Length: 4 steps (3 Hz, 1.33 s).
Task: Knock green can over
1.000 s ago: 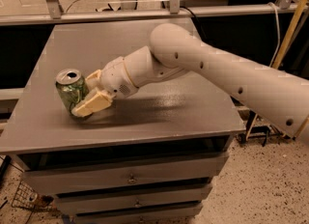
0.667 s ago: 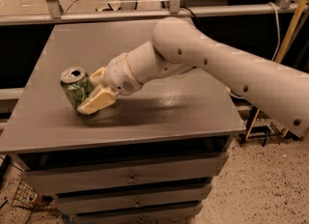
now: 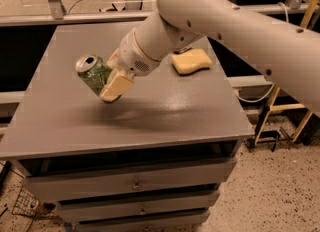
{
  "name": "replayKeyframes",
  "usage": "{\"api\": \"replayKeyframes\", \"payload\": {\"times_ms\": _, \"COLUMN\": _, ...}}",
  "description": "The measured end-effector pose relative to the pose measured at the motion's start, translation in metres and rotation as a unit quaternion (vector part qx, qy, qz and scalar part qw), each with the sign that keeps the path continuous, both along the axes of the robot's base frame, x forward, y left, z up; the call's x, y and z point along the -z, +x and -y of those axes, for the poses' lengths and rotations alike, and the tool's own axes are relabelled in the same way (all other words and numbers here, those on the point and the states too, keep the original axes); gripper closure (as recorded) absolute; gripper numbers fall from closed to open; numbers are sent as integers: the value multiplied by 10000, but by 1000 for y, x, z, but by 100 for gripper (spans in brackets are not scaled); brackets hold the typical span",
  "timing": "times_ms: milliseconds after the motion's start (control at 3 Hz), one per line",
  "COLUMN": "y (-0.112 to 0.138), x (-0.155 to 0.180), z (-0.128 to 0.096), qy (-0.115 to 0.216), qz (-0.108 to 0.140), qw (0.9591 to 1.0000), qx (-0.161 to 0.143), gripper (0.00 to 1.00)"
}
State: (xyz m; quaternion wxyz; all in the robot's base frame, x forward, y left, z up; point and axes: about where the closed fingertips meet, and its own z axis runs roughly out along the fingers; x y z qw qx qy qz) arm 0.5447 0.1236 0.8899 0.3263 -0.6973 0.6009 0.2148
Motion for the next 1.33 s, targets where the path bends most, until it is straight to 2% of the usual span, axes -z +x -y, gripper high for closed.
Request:
{"api": "replayKeyframes", "payload": {"times_ms": 333, "y": 4, "x": -5, "z": 7, "qy": -1113, "qz": 109, "qw": 9936, "qx": 175, "gripper": 100}}
{"api": "replayKeyframes", "payload": {"times_ms": 667, "y": 6, "x": 4, "z": 7, "qy": -2215, "qz": 176, "qw": 9748, "qx": 192, "gripper": 100}}
{"api": "replayKeyframes", "payload": {"times_ms": 1000, "y": 9, "x": 22, "z": 9, "qy": -3421, "qz": 247, "qw": 9393, "qx": 71, "gripper": 100}}
{"api": "replayKeyframes", "payload": {"times_ms": 1333, "y": 9, "x": 43, "z": 7, "qy": -4107, "qz": 209, "qw": 9115, "qx": -107, "gripper": 100}}
